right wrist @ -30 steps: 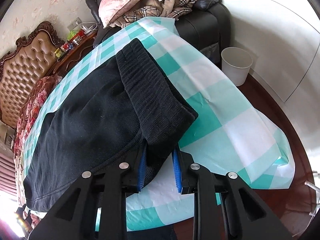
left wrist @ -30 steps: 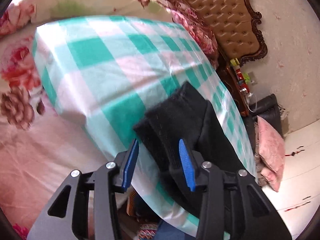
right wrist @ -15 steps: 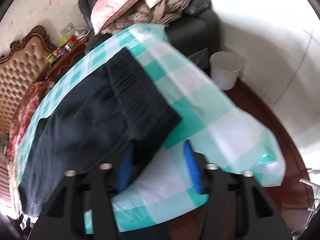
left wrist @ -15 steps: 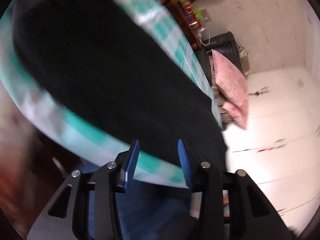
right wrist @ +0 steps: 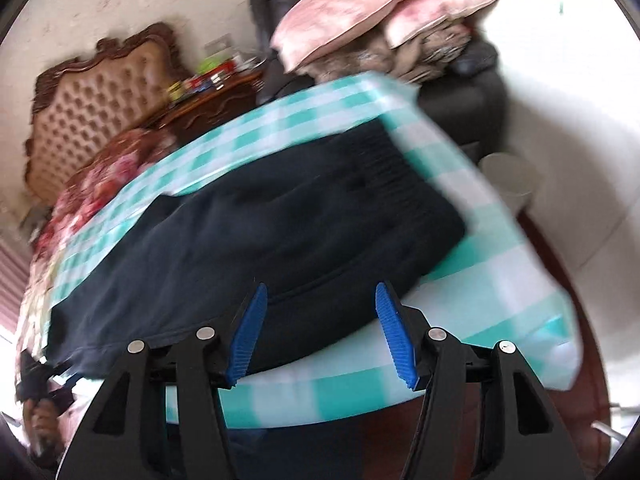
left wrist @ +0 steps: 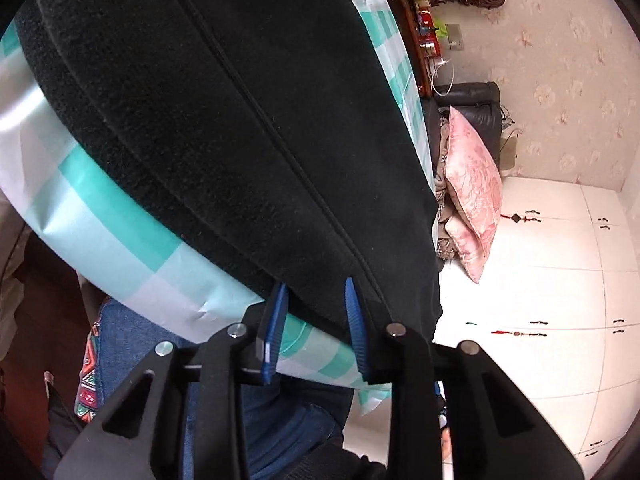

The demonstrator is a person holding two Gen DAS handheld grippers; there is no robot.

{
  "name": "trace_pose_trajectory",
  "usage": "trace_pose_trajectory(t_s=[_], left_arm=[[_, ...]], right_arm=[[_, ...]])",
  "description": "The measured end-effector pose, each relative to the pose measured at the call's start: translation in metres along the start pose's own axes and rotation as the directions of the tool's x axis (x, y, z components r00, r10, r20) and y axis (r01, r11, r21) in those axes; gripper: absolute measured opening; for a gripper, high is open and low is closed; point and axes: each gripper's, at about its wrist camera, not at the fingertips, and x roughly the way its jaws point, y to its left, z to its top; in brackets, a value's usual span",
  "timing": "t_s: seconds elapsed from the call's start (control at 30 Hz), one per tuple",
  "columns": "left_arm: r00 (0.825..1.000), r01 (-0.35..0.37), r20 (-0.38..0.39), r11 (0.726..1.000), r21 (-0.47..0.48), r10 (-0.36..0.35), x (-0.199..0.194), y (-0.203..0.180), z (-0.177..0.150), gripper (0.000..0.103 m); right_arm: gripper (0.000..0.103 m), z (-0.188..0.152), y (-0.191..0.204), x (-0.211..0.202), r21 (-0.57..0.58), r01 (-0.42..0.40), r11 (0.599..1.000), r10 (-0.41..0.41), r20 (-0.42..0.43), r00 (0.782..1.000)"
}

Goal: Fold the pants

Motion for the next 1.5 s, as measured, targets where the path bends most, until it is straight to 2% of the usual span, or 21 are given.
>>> trace_pose_trajectory(t_s=[0.03,0.07,0.3,0.57,0.7,0.73,0.77,0.8,0.87,0.9,0.93,1.0,1.03,1.1,1.17,1.23,1.3,1.37,1.4,1.43,1.5], left_arm=[[1.0,-0.01,0.003,1.0,0.002,0.01,0.002,0.0,0.0,0.009],[1.0,-0.02,0.005,1.0,0.003,0.02,0.003,0.0,0.001,0.006],[0.997,-0.042,0.066,0.994,0.103,0.036,-0.028,-0.031,-0.015,0.005],[0.995,-0.098,0.031,0.995,0.027,0.097,-0.012,0.004,-0.017,0.004],[0.994,-0.112,-0.008,0.991,0.075,0.113,-0.008,0.002,-0.017,0.017],[0.995,-0.093,-0.031,0.989,0.119,0.097,-0.01,-0.005,-0.02,0.025],[0.995,-0.082,-0.037,0.981,0.176,0.09,-0.012,-0.015,-0.025,0.026],[0.995,-0.088,-0.029,0.966,0.244,0.098,-0.015,-0.026,-0.03,0.028],[0.991,-0.136,0.041,0.901,0.412,0.131,-0.025,-0.055,-0.041,0.036],[0.985,-0.173,0.098,0.861,0.477,0.143,-0.028,-0.068,-0.045,0.05],[0.972,-0.226,0.172,0.827,0.515,0.158,-0.028,-0.079,-0.048,0.068],[0.932,-0.336,0.314,0.752,0.568,0.18,-0.02,-0.094,-0.053,0.081],[0.919,-0.373,0.347,0.709,0.599,0.19,-0.013,-0.099,-0.056,0.081],[0.88,-0.467,0.413,0.585,0.663,0.233,0.008,-0.105,-0.064,0.081],[0.85,-0.525,0.448,0.517,0.676,0.278,0.025,-0.109,-0.066,0.081],[0.81,-0.587,0.485,0.48,0.652,0.33,0.036,-0.109,-0.062,0.08],[0.793,-0.609,0.494,0.46,0.646,0.356,0.042,-0.108,-0.057,0.075],[0.774,-0.633,0.51,0.447,0.632,0.375,0.047,-0.111,-0.046,0.054],[0.778,-0.629,0.504,0.453,0.632,0.376,0.051,-0.114,-0.043,0.039],[0.79,-0.613,0.492,0.469,0.636,0.365,0.055,-0.12,-0.036,0.036],[0.789,-0.614,0.51,0.467,0.636,0.343,0.064,-0.134,-0.025,0.032]], right_arm=[[0.056,-0.002,0.006,0.008,-0.003,-0.022,1.0,0.022,-0.022,1.0],[0.056,-0.005,0.013,0.018,-0.018,-0.049,0.999,0.048,-0.046,0.998],[0.055,-0.019,0.028,0.048,-0.06,0.01,0.998,-0.017,-0.118,0.993],[0.055,-0.025,0.024,0.054,-0.075,0.029,0.997,-0.04,-0.145,0.989],[0.057,-0.028,0.029,0.057,-0.129,0.056,0.99,-0.075,-0.154,0.985],[0.056,-0.028,0.031,0.057,-0.143,0.06,0.988,-0.083,-0.155,0.984],[0.056,-0.027,0.033,0.053,-0.157,0.061,0.986,-0.086,-0.157,0.984],[0.056,-0.025,0.034,0.048,-0.165,0.057,0.985,-0.081,-0.142,0.987],[0.058,-0.02,0.038,0.034,-0.188,0.047,0.981,-0.064,-0.083,0.994],[0.066,-0.017,0.04,0.026,-0.206,0.048,0.977,-0.057,-0.034,0.998],[0.076,-0.014,0.041,0.022,-0.217,0.062,0.974,-0.061,0.01,0.998],[0.077,-0.009,0.035,0.028,-0.216,0.123,0.969,-0.114,0.054,0.992],[0.076,-0.008,0.028,0.037,-0.211,0.182,0.96,-0.176,0.048,0.983],[0.07,-0.012,0.009,0.057,-0.198,0.256,0.946,-0.265,-0.016,0.964],[0.07,-0.017,0.0,0.061,-0.181,0.222,0.958,-0.232,-0.039,0.972],[0.07,-0.014,0.001,0.053,-0.195,0.209,0.958,-0.22,-0.039,0.975],[0.071,0.002,0.003,0.035,-0.164,0.142,0.976,-0.143,0.005,0.99],[0.071,0.03,0.007,0.021,-0.155,0.131,0.979,-0.121,0.078,0.99],[0.072,0.044,0.009,0.019,-0.162,0.146,0.976,-0.129,0.108,0.986],[0.072,0.061,0.012,0.02,-0.167,0.155,0.974,-0.132,0.14,0.981],[0.072,0.092,0.016,0.029,-0.174,0.16,0.972,-0.127,0.184,0.975]])
